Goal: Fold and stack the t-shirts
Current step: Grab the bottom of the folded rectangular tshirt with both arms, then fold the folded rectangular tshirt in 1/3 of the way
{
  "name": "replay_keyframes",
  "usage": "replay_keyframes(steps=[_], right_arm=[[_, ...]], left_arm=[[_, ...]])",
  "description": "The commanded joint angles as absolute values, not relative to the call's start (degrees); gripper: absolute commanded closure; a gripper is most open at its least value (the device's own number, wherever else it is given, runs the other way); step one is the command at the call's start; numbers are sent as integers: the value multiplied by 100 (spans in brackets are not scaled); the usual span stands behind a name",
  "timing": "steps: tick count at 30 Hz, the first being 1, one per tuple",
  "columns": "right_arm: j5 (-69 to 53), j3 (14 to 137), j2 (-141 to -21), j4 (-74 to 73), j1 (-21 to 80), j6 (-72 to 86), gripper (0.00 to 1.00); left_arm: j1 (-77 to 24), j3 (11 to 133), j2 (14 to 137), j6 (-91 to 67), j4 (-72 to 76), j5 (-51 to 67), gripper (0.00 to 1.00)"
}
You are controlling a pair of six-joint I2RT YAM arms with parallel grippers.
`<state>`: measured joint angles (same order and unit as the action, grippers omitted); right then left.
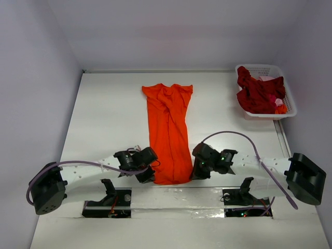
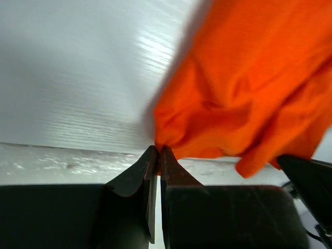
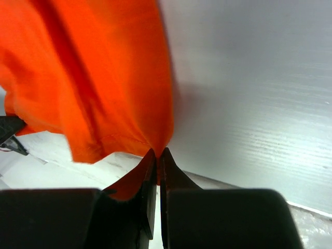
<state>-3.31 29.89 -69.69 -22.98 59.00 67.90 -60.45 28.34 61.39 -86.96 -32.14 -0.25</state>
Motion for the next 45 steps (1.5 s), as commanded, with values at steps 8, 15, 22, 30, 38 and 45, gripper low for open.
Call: replay_keyframes(steps=[8, 15, 22, 30, 38, 45], right_arm=[[351, 3656, -6530, -3111, 5959, 6601, 100], [545, 3990, -6601, -3366, 5959, 6504, 100], [615, 4148, -6671, -3454, 5959, 6434, 100], [580, 4227, -6750, -3472, 5827, 6311, 100], [528, 4412, -6873, -3516, 5520, 6065, 100], [457, 4684, -7127, -3516, 5344, 5783, 100]], left_arm=[[-6082, 3805, 5994, -8675, -3990, -395, 100], [-6082, 4043, 6029, -8657, -4218, -536, 100], [-5749, 4043, 5985, -8447, -4228, -571, 100], [-5265, 4148, 6047, -7999, -4210, -571, 100], [-4720, 4359, 6143, -7515, -4228, -554, 100], [-4535, 4482, 6319, -7234, -4175, -501, 100]])
